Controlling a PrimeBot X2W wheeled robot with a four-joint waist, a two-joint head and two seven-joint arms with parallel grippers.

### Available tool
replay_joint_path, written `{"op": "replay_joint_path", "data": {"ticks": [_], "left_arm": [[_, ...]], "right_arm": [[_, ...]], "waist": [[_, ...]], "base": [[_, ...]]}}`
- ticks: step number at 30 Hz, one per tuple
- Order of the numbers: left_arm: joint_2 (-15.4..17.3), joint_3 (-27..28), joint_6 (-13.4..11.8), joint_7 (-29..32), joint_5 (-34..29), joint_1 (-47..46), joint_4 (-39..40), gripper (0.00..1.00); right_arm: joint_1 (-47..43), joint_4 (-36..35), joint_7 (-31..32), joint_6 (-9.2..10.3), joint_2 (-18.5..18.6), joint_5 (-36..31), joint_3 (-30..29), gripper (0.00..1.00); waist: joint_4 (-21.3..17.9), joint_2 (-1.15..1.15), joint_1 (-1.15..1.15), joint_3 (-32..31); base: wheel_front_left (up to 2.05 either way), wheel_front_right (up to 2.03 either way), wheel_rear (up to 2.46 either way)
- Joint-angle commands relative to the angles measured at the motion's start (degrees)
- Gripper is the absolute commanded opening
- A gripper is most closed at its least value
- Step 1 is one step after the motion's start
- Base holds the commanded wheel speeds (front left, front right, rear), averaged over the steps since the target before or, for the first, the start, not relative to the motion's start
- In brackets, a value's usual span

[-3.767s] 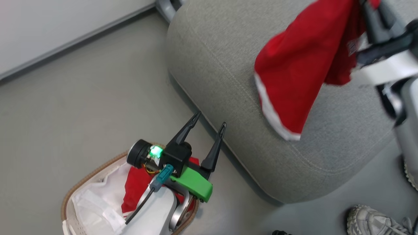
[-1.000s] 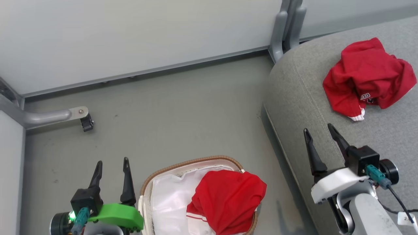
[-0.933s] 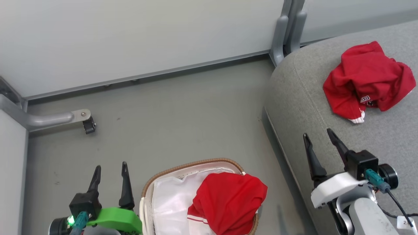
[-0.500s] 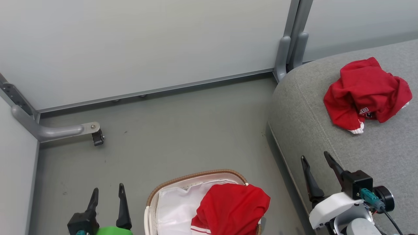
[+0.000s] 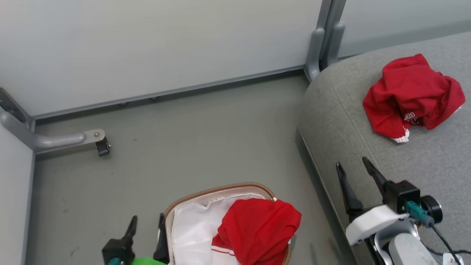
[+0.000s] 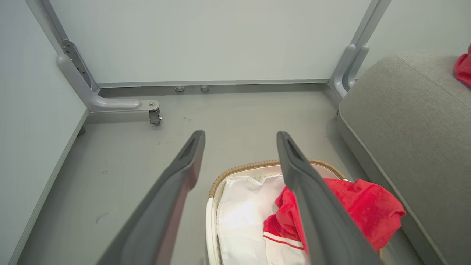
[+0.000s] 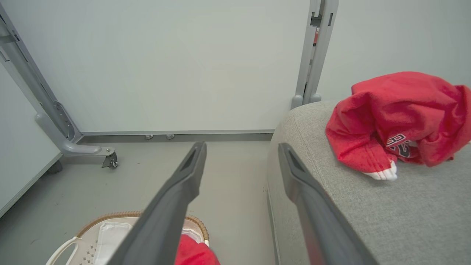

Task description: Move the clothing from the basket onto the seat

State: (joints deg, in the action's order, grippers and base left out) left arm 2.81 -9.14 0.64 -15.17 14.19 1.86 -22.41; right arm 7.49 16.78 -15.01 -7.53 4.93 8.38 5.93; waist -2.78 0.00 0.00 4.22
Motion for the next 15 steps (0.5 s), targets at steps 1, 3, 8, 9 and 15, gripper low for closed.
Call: {"op": "replay_joint_path", "data": {"ticks": [1, 3, 8, 9, 15], "left_arm": [[0.2, -1.1, 0.3, 0.0, 0.6, -1.7, -0.8, 1.0], [0.2, -3.1, 0.4, 0.0, 1.1, -3.2, -2.2, 1.0], [0.2, -7.8, 0.8, 0.0, 2.5, -7.6, -6.9, 1.0], [0.2, -8.7, 0.8, 0.0, 2.8, -8.7, -8.2, 1.0], [0.2, -14.2, 1.3, 0.0, 5.0, -15.5, -15.2, 1.0]], "right_arm": [[1.2, -0.5, -0.2, 0.08, 0.6, 0.4, 0.0, 1.0], [2.7, -1.2, -0.2, 0.08, 0.7, 0.8, 0.4, 1.0], [6.2, -3.0, -0.2, 0.08, 1.4, 1.6, 1.2, 1.0], [6.9, -3.4, -0.2, 0.08, 1.4, 1.9, 1.3, 1.0], [10.6, -5.1, -0.2, 0.08, 1.8, 2.8, 1.9, 1.0]], "waist": [[-1.3, 0.0, 0.0, 2.8], [-2.2, 0.0, 0.0, 4.9], [-4.4, 0.0, 0.0, 10.1], [-4.9, 0.0, 0.0, 11.5], [-7.4, 0.0, 0.0, 17.9]], "base": [[0.0, 0.0, 0.0], [0.0, 0.0, 0.0], [0.0, 0.0, 0.0], [0.0, 0.0, 0.0], [0.0, 0.0, 0.0]]}}
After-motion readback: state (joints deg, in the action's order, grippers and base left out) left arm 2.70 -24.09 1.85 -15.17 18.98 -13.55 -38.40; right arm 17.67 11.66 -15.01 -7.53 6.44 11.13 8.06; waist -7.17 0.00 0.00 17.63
